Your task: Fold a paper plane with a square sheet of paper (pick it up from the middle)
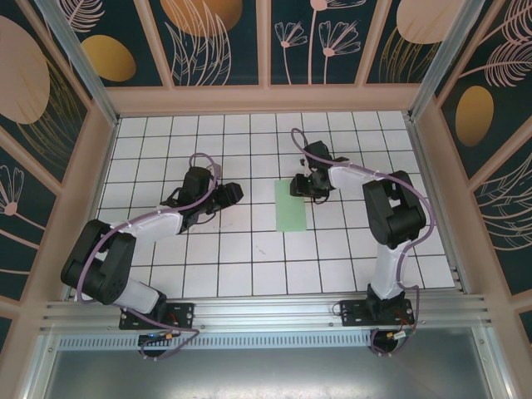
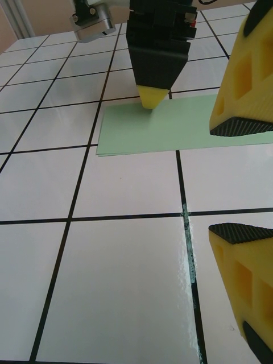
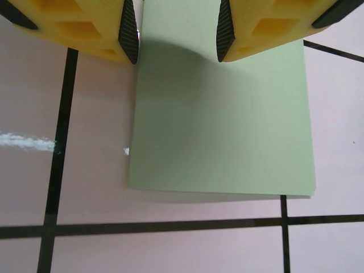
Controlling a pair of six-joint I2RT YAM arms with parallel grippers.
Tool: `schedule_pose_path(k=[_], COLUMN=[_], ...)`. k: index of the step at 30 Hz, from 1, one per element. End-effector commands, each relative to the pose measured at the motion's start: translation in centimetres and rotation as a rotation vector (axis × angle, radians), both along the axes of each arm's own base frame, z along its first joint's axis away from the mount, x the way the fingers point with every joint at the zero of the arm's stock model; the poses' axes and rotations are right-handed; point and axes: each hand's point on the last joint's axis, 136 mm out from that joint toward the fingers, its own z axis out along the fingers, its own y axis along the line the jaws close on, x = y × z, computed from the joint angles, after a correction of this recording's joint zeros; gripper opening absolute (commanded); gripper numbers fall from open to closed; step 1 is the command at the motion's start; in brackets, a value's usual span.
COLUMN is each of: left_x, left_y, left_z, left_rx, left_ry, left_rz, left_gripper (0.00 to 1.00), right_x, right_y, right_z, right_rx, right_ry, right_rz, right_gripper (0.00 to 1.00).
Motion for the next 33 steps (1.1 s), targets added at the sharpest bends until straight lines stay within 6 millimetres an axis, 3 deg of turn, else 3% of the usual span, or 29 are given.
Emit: schedule_pose_path(k=[1, 8, 16, 19, 23, 25, 28, 30, 33], left_x=[-0.2, -0.1, -0.2, -0.3, -0.6, -0.5, -0.4, -0.3, -0.4], left_y=[-0.1, -0.3, -0.8, -0.8, -0.3, 0.1, 0.6, 0.9, 1.2], left_z=[-0.2, 0.2, 0.2, 0.3, 0.2, 0.4, 0.6, 0.5, 0.4], left_rx=[-0.002, -0.02, -0.046, -0.047, -0.032, -0.015, -0.003, 0.008, 0.017], left_ry=[-0.007, -0.011, -0.003, -0.001, -0.009, -0.019, -0.034, -0.036, -0.039], left_rz=[-0.02, -0.024, -0.038, -0.042, -0.026, -0.008, 0.017, 0.028, 0.04], left_gripper=[0.47, 0.48, 0.48, 0.47, 0.48, 0.48, 0.47, 0.48, 0.49], right_x=[-2.5, -5.1, -7.5, -8.4, -6.6, -5.5, -6.7, -8.9, -12.0], right_y=[0.0, 2.6, 3.3, 2.2, 0.4, 0.7, 3.7, 4.9, 4.7], right_z=[-1.0, 1.3, 1.7, 1.4, 4.5, 6.7, 8.6, 8.0, 4.9], right_rx=[0.004, 0.061, 0.113, 0.062, -0.031, -0.069, -0.096, -0.135, -0.223], right_ry=[0.094, 0.078, 0.131, 0.139, -0.025, -0.146, -0.353, -0.427, -0.401], right_rz=[-0.018, 0.06, 0.045, 0.019, 0.036, 0.142, 0.479, 0.751, 1.09], right_gripper=[0.44, 0.41, 0.4, 0.44, 0.49, 0.49, 0.51, 0.51, 0.51])
